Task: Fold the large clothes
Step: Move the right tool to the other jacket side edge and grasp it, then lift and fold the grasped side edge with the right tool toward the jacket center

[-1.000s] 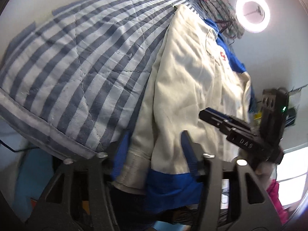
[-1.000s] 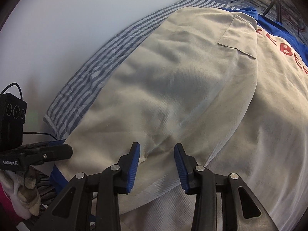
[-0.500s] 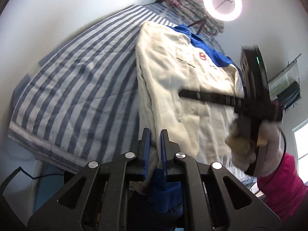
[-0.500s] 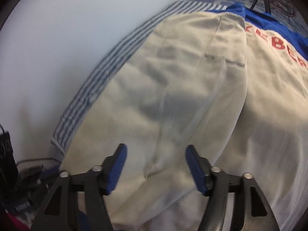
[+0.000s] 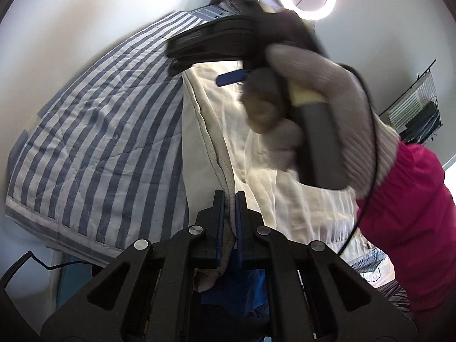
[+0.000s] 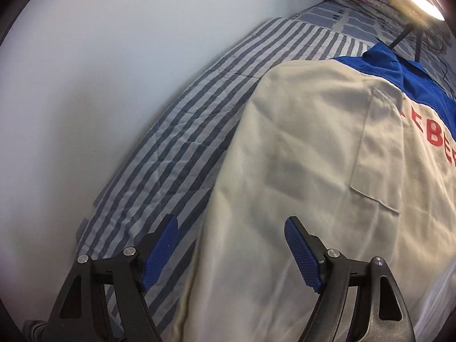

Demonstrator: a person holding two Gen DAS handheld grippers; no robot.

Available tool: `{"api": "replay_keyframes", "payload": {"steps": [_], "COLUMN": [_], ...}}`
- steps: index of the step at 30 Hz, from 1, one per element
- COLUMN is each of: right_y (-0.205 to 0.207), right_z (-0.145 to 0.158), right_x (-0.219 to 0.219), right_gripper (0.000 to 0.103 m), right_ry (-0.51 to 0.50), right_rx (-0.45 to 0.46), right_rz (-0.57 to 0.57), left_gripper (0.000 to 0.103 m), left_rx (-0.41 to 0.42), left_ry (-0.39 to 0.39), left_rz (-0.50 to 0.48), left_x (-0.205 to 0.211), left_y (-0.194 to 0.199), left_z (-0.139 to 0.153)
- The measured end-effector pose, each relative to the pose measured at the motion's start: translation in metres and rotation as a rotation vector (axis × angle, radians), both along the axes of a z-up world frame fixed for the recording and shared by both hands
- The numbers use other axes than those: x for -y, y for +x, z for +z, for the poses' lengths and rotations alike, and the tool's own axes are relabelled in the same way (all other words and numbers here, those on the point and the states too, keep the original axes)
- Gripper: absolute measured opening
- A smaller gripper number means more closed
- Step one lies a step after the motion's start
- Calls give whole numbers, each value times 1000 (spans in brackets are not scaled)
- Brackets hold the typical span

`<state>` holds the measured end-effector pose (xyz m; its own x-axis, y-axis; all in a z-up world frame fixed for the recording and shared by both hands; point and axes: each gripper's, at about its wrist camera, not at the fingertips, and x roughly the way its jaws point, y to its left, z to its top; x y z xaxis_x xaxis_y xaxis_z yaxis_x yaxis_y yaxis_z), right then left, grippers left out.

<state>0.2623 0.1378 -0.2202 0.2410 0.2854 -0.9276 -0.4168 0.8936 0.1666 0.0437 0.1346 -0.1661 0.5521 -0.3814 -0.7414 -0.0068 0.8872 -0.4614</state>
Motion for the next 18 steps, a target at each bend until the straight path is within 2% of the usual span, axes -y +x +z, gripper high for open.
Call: {"api": "replay_keyframes", "payload": {"steps": [3, 6, 7, 10, 13, 18], "right_y": [4, 5, 5, 7, 4, -4], "right_z": [-12, -21, -23, -24, -16, 4], "right_x": [-13, -19, -19, -10, 0, 26], "right_gripper": [75, 43, 29, 8, 3, 1], "right_ry": [-90, -155, -163, -146, -94, 49], "right_rx": [-1, 1, 1, 3, 6, 15], "right_rz": [9, 17, 19, 17, 5, -42], "left_gripper": [4, 4, 3, 0, 0, 0], "left_rx": [1, 3, 4, 10, 32, 67], "left_ry": [4, 10, 12, 11, 77, 66], "left_rz": [-9, -20, -23, -59, -96, -109], "left_x": [4, 9, 11, 22, 39, 46], "left_y": [1, 0, 1, -1, -6, -14], "left_z": [0, 1, 1, 4, 9, 23]}}
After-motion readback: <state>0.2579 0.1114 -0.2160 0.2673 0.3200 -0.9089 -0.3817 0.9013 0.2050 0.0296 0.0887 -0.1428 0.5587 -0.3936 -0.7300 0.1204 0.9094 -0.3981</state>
